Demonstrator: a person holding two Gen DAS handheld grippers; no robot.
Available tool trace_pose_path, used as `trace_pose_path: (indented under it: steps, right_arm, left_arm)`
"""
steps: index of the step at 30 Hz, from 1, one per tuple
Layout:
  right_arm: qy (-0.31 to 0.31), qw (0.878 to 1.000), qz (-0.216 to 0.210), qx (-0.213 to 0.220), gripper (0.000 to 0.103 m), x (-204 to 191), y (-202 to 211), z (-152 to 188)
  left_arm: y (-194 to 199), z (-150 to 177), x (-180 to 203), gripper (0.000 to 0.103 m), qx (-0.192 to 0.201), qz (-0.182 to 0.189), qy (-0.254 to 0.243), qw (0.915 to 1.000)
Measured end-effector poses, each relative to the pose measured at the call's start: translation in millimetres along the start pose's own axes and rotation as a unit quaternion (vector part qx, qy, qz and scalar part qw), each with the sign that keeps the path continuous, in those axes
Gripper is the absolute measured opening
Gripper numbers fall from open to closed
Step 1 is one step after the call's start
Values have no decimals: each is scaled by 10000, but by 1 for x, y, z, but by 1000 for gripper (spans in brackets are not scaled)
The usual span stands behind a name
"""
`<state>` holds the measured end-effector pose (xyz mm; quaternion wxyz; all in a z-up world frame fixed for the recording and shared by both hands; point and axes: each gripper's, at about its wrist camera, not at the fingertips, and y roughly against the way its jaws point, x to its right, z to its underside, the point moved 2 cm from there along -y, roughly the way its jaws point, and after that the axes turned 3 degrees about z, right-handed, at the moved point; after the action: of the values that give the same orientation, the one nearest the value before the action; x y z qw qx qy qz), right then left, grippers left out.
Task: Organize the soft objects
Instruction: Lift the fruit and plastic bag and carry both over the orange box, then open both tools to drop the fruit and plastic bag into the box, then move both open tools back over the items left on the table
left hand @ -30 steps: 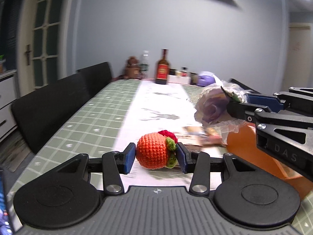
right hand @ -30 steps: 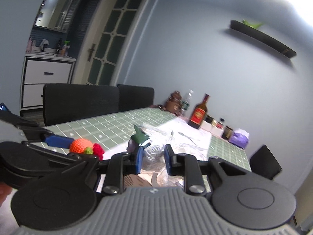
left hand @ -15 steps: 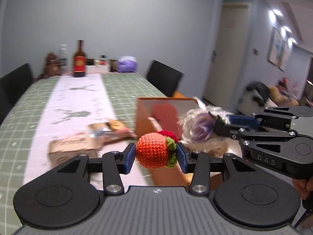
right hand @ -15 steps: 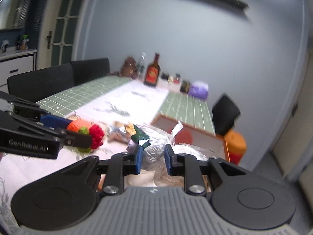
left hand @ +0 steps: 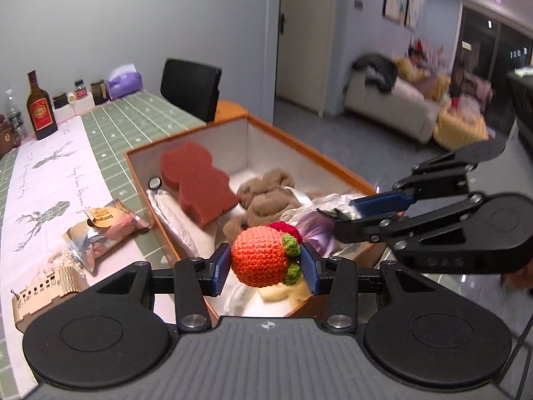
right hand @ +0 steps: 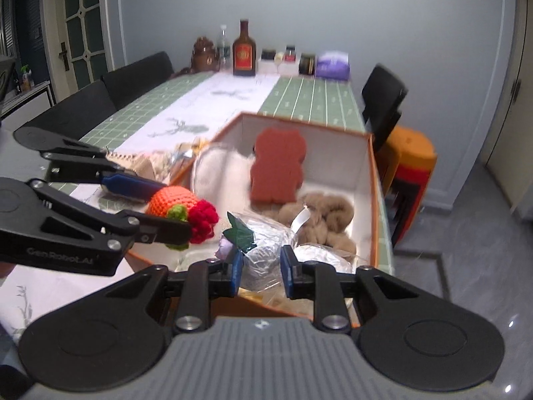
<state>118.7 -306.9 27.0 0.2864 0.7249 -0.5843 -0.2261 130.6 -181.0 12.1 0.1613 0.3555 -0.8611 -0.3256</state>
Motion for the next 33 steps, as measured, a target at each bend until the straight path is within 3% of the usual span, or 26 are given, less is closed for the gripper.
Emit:
trace_pose_path:
  steps: [6,11,22,28,33]
  right_arm:
    - [10,9993,-189,-314,25,3,-18,-6]
    - [-69,9978,-360,-551,27,3,-34,-3]
    - [-267,9969,-435,-591,36,4,-36,-5]
    - [-299,9977,-308,-515,43,3,-28,-6]
    - [-430,9987,-172,-231,54,0,-14,-8]
  left_arm:
    - [-18,-1,-6,51,-462,95,-148,9988]
    - [-23,2,-9,52,-599,88,-162,9980]
    - [-27,5,-11,56,-820,-24,-152,9965]
    - [-17,6,-13,63,-616,-10,-78,9981]
    - [7,6,-16,63,-100,-79,66,9999]
